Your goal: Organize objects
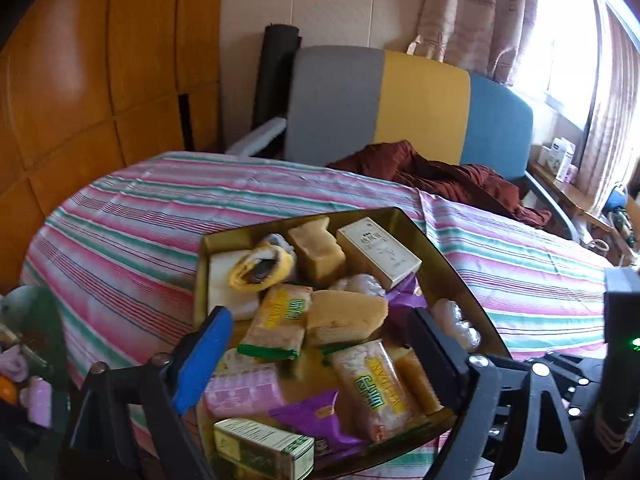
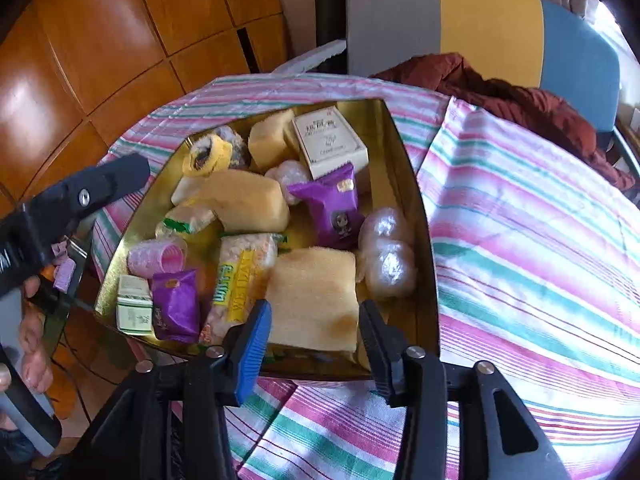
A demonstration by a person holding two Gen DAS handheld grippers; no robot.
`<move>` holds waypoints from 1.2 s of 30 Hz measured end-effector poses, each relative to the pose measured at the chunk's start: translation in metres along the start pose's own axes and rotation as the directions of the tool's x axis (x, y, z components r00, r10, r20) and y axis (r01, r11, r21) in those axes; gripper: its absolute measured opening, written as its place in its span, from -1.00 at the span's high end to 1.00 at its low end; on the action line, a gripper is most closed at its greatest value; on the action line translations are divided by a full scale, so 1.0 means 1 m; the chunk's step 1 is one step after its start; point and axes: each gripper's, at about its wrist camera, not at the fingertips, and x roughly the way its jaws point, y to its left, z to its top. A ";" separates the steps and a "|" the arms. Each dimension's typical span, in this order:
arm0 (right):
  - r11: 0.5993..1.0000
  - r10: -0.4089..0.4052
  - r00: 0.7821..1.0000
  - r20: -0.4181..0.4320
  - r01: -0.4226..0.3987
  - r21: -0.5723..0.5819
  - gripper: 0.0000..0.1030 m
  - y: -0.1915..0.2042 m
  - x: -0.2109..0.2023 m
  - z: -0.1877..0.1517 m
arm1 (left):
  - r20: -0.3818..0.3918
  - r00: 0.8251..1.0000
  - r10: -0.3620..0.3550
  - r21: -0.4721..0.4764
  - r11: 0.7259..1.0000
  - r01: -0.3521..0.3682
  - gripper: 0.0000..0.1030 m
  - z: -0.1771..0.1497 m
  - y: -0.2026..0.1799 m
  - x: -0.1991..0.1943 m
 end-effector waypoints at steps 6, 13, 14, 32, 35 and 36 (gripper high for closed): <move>0.996 -0.090 0.993 0.077 0.091 -0.009 0.00 0.009 -0.019 -0.001 | 0.019 0.999 0.031 -0.013 0.999 -0.031 -0.99 -0.006 -0.001 -0.013; 0.980 -0.200 0.971 0.128 0.198 0.028 -0.01 0.008 -0.031 -0.005 | 0.013 0.997 0.075 -0.042 0.996 -0.074 -0.99 -0.016 -0.005 -0.023; 0.977 -0.212 0.969 0.128 0.208 0.039 -0.02 0.007 -0.032 -0.006 | 0.013 0.996 0.088 -0.043 0.995 -0.087 -0.99 -0.017 -0.006 -0.024; 0.975 -0.222 0.966 0.136 0.217 0.045 -0.02 0.007 -0.036 -0.013 | 0.015 0.995 0.095 -0.102 0.990 -0.093 -0.99 -0.032 -0.013 -0.035; 0.975 -0.222 0.966 0.135 0.219 0.041 -0.02 0.008 -0.035 -0.013 | 0.009 0.996 0.092 -0.110 0.990 -0.091 -0.99 -0.032 -0.011 -0.034; 0.975 -0.222 0.966 0.136 0.219 0.041 -0.02 0.008 -0.035 -0.012 | 0.008 0.996 0.092 -0.111 0.990 -0.091 -0.99 -0.032 -0.011 -0.034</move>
